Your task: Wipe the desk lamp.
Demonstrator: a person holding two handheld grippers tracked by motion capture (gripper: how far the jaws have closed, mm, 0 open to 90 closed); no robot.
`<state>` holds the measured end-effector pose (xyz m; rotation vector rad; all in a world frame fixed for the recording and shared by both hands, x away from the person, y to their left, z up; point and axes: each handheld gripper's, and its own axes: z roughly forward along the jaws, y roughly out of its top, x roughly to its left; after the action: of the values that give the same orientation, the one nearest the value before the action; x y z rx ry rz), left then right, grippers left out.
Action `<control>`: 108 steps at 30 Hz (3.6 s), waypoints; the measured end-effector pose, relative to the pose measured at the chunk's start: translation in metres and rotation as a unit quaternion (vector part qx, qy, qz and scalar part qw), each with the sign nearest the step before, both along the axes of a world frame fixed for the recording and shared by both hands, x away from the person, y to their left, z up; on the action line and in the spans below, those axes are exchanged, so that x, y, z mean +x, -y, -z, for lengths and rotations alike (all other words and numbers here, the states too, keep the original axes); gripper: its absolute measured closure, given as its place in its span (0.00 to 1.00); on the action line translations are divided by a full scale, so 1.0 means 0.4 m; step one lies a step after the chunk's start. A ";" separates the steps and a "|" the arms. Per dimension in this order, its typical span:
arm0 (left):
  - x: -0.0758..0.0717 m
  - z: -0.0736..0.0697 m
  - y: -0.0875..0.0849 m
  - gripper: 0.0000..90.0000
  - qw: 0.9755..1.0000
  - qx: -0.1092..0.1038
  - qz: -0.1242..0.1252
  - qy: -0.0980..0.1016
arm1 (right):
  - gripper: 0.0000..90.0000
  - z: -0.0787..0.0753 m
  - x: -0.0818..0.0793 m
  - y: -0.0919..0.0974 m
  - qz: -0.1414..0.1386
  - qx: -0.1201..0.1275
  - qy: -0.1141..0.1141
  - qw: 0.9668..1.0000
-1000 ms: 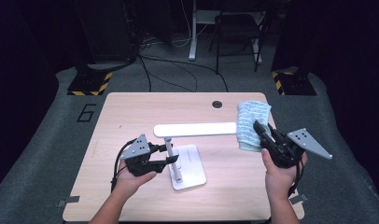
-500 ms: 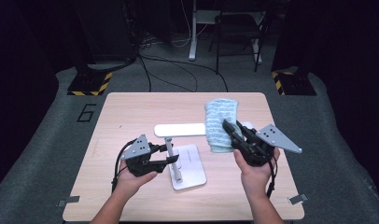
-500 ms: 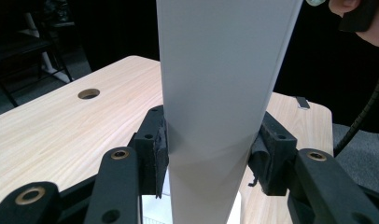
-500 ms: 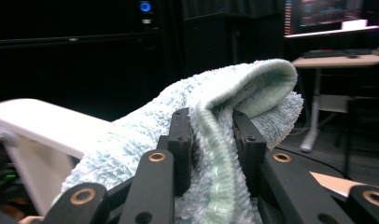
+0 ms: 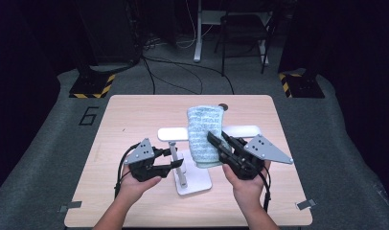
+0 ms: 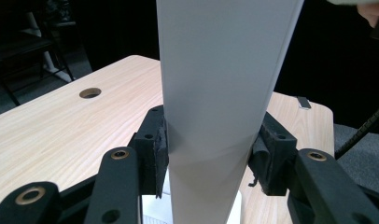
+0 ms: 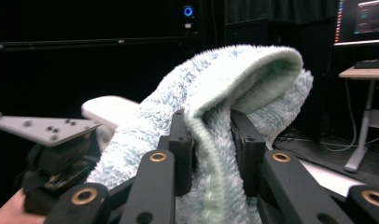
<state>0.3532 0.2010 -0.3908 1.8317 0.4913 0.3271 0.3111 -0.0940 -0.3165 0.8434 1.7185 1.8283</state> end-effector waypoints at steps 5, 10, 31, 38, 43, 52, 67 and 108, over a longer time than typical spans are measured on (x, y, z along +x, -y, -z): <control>0.000 0.001 0.000 0.59 1.000 -0.001 0.000 -0.001 | 0.82 0.021 -0.026 0.016 -0.011 -0.007 0.003 1.000; 0.000 0.000 0.001 0.59 1.000 -0.001 -0.001 -0.004 | 0.82 0.049 -0.042 0.034 -0.006 -0.013 0.003 1.000; 0.000 0.002 -0.001 0.59 1.000 -0.004 -0.002 -0.005 | 0.83 0.204 -0.044 0.110 0.043 -0.029 -0.061 0.997; 0.000 0.002 0.000 0.59 1.000 -0.006 -0.002 -0.004 | 0.83 0.237 -0.042 0.144 0.065 -0.035 -0.058 0.996; -0.001 0.004 0.001 0.59 1.000 -0.011 -0.004 -0.007 | 0.83 0.265 -0.036 0.163 0.079 -0.034 -0.066 0.994; -0.001 0.008 -0.003 0.58 1.000 -0.016 -0.002 -0.003 | 0.82 0.323 -0.018 0.188 0.109 -0.044 -0.091 0.989; -0.004 0.007 0.003 0.56 1.000 -0.011 -0.006 0.000 | 0.79 0.407 0.030 0.200 0.130 -0.088 -0.151 0.976; -0.001 -0.027 -0.003 0.49 1.000 -0.015 0.015 0.000 | 0.62 0.495 0.080 0.221 0.170 -0.120 -0.258 0.943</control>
<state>0.3529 0.2023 -0.3801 1.8076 0.4663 0.2970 0.3433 -0.1825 -0.5146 1.5002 1.8939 1.2028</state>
